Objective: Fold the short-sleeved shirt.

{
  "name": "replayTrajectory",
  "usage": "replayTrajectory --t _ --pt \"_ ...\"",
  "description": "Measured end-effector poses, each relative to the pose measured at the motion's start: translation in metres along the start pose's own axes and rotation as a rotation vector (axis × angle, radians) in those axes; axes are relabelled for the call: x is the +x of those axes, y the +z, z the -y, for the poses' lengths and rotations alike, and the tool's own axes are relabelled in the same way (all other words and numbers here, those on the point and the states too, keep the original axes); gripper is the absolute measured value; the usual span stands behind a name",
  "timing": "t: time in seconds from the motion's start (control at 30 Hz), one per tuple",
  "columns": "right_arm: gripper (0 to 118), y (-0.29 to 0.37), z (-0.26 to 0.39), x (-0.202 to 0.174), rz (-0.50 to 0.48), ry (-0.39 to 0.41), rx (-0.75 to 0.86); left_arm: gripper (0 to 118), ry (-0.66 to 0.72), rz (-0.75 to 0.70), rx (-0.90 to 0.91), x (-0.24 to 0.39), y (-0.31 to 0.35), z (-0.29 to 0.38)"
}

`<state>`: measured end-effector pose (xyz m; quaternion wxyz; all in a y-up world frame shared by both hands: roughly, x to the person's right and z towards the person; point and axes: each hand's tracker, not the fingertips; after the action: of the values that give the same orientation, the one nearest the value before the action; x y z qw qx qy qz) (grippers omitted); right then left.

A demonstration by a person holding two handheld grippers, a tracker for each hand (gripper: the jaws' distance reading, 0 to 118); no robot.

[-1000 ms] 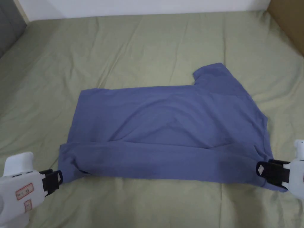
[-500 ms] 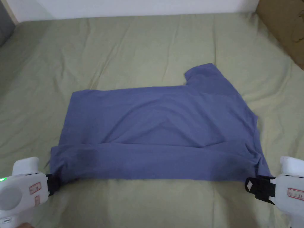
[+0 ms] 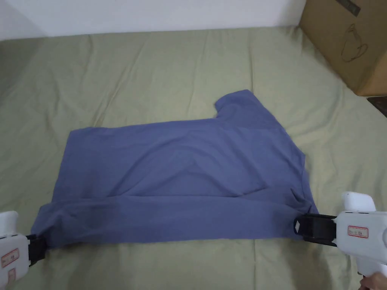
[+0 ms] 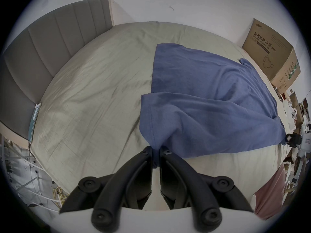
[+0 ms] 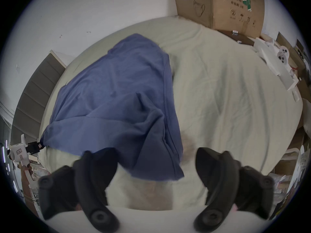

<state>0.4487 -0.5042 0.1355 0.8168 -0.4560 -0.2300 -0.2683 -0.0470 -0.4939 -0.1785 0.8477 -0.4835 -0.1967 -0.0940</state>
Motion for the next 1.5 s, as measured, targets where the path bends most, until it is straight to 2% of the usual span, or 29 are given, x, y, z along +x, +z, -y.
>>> replayTrajectory --t 0.07,0.1,0.13,0.23,0.4,0.57,0.83,0.93,0.97,1.0,1.03,1.07,1.1,1.13,1.23,1.27,1.3,1.37,1.43,1.47,1.5 --pt "28 -0.027 0.001 0.011 -0.003 0.007 -0.038 7 -0.009 -0.004 -0.006 0.001 -0.001 -0.001" --pt "21 -0.034 0.003 0.011 -0.021 -0.003 -0.071 7 -0.014 -0.007 -0.011 0.002 -0.001 0.0" --pt "19 -0.03 0.003 0.008 -0.054 -0.03 -0.055 7 -0.018 -0.011 -0.012 0.002 -0.001 0.0" --pt "15 -0.02 0.003 -0.006 0.03 0.119 -0.036 7 -0.04 -0.02 -0.014 0.004 0.003 -0.001" --pt "15 -0.002 -0.001 -0.001 -0.011 0.08 -0.024 7 -0.069 -0.019 -0.004 0.001 0.016 -0.004" --pt "15 0.033 0.007 0.0 -0.016 0.082 -0.005 7 -0.111 -0.021 -0.001 -0.001 0.041 0.002" --pt "15 0.06 0.059 0.013 -0.01 0.06 -0.051 7 -0.103 -0.024 -0.04 -0.006 0.064 0.052" --pt "15 0.055 0.079 0.017 -0.007 0.01 -0.085 8 -0.091 -0.022 -0.067 -0.009 0.054 0.074" --pt "15 0.052 0.082 0.018 -0.014 -0.008 -0.078 12 -0.088 -0.03 -0.063 -0.009 0.051 0.078" --pt "17 0.051 0.083 0.018 -0.01 -0.03 -0.07 32 -0.089 -0.041 -0.052 -0.007 0.05 0.08" --pt "27 0.051 0.079 0.018 -0.011 -0.051 -0.073 56 -0.093 -0.062 -0.031 -0.005 0.051 0.08" --pt "50 0.05 0.076 0.017 -0.008 -0.06 -0.076 78 -0.089 -0.067 -0.033 -0.005 0.052 0.078" --pt "86 0.051 0.072 0.015 0.008 -0.061 -0.082 94 -0.071 -0.065 -0.033 -0.005 0.053 0.074" --pt "95 0.052 0.068 0.014 0.015 -0.054 -0.073 95 -0.017 -0.046 -0.003 -0.006 0.058 0.068" --pt "94 0.068 0.049 0.005 0.0 -0.032 -0.014 93 0.054 0.018 0.076 -0.007 0.076 0.048" --pt "91 0.075 0.041 0.001 -0.012 -0.023 0.019 90 0.059 0.03 0.102 -0.004 0.081 0.04" --pt "77 0.079 0.033 -0.003 -0.025 -0.013 0.051 73 0.065 0.039 0.126 -0.001 0.084 0.033" --pt "29 0.084 0.018 -0.011 -0.046 0.0 0.084 20 0.061 0.056 0.145 0.005 0.085 0.021" --pt "16 0.079 0.011 -0.015 -0.026 0.006 0.118 3 0.061 0.037 0.163 0.015 0.072 0.014" --pt "12 0.073 0.008 -0.018 -0.017 0.008 0.105 1 0.074 -0.015 0.143 0.018 0.063 0.012" --pt "12 0.066 0.008 -0.018 -0.041 0.022 0.075 1 0.068 0.008 0.12 0.022 0.055 0.011"
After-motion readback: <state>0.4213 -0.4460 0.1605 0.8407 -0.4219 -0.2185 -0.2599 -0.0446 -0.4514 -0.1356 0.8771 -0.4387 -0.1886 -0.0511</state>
